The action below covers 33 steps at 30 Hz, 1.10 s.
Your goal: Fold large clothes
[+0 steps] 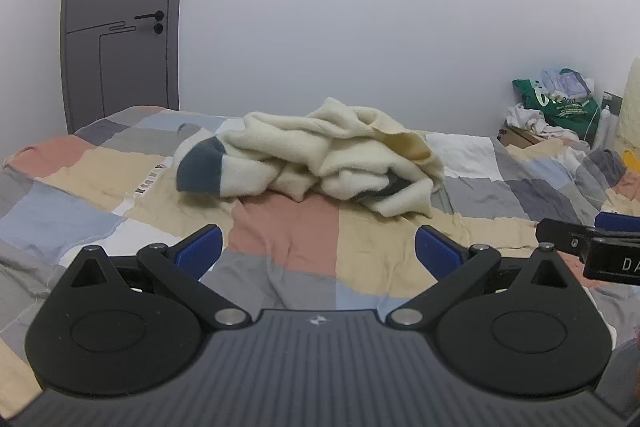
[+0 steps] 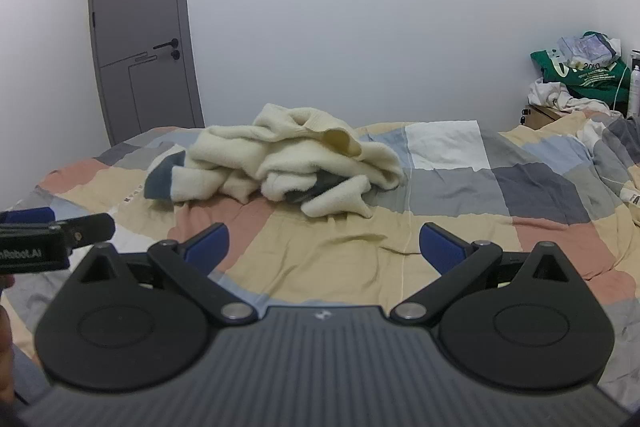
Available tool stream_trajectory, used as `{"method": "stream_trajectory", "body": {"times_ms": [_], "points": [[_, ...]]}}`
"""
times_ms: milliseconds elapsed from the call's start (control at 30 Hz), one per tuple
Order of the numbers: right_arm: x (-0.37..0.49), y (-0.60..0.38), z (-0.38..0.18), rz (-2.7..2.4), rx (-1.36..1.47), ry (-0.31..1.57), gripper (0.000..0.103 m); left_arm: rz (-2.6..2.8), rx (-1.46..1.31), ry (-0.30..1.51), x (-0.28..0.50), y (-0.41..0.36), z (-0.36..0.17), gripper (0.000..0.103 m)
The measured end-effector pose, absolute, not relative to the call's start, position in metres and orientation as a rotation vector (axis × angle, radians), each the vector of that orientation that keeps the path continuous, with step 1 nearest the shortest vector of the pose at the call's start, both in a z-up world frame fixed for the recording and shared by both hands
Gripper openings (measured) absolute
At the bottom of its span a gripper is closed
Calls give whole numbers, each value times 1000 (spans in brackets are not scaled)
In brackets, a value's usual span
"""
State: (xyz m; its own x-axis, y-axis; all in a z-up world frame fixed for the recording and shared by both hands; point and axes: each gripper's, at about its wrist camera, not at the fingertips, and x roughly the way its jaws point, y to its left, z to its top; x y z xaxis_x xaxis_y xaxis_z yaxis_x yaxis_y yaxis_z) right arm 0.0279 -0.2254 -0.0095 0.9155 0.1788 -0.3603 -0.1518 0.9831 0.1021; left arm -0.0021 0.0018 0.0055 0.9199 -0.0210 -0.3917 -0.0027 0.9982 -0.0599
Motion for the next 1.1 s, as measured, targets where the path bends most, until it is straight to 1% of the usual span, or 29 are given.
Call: {"method": "stream_trajectory", "body": {"times_ms": [1100], "points": [[28, -227, -10, 151, 74, 383, 103, 2, -62, 408, 1, 3, 0, 103]]}}
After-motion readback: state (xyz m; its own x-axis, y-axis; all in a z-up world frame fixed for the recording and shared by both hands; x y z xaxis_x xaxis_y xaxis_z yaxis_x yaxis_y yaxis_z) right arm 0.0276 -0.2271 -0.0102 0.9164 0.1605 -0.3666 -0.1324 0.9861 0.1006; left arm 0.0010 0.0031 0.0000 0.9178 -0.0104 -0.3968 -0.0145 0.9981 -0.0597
